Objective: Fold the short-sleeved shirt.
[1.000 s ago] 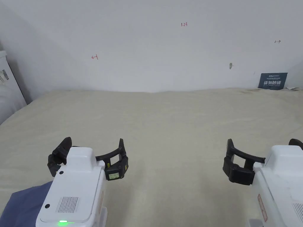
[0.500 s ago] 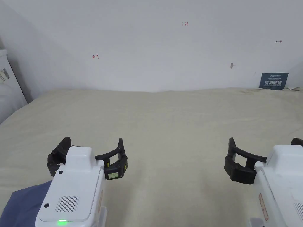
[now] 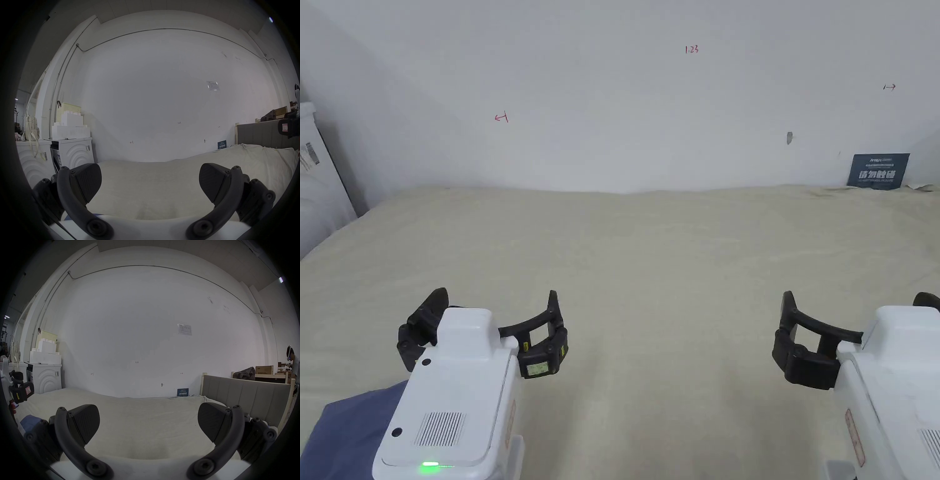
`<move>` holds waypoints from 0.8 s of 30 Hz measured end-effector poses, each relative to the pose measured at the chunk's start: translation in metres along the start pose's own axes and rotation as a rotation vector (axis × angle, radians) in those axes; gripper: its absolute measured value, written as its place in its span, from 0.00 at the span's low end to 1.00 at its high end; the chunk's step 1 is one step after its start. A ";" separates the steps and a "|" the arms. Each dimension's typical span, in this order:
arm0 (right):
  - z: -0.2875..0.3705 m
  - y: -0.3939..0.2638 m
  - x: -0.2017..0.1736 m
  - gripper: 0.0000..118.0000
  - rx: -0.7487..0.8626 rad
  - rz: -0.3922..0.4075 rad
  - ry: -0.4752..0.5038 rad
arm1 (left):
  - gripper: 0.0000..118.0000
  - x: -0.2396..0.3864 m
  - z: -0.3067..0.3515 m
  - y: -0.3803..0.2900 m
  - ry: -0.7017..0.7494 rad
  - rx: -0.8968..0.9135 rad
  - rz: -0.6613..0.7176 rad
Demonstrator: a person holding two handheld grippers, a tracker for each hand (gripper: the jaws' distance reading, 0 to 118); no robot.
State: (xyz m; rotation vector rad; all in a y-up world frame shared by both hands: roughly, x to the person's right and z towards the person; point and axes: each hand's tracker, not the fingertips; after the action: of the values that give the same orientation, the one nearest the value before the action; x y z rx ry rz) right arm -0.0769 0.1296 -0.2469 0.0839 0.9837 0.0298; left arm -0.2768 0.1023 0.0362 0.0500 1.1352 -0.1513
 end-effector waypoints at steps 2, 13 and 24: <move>0.000 0.000 0.000 1.00 -0.002 0.002 -0.001 | 1.00 0.000 0.000 0.000 0.003 -0.004 -0.006; 0.001 0.001 0.000 1.00 0.003 -0.001 0.000 | 1.00 0.001 0.002 -0.001 0.000 -0.002 -0.016; 0.001 0.002 0.000 1.00 0.006 -0.001 0.003 | 1.00 0.000 0.003 -0.002 -0.003 0.002 -0.012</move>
State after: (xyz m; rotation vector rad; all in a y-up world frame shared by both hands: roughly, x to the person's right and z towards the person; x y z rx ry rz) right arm -0.0758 0.1312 -0.2460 0.0886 0.9867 0.0264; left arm -0.2748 0.0998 0.0373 0.0450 1.1321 -0.1635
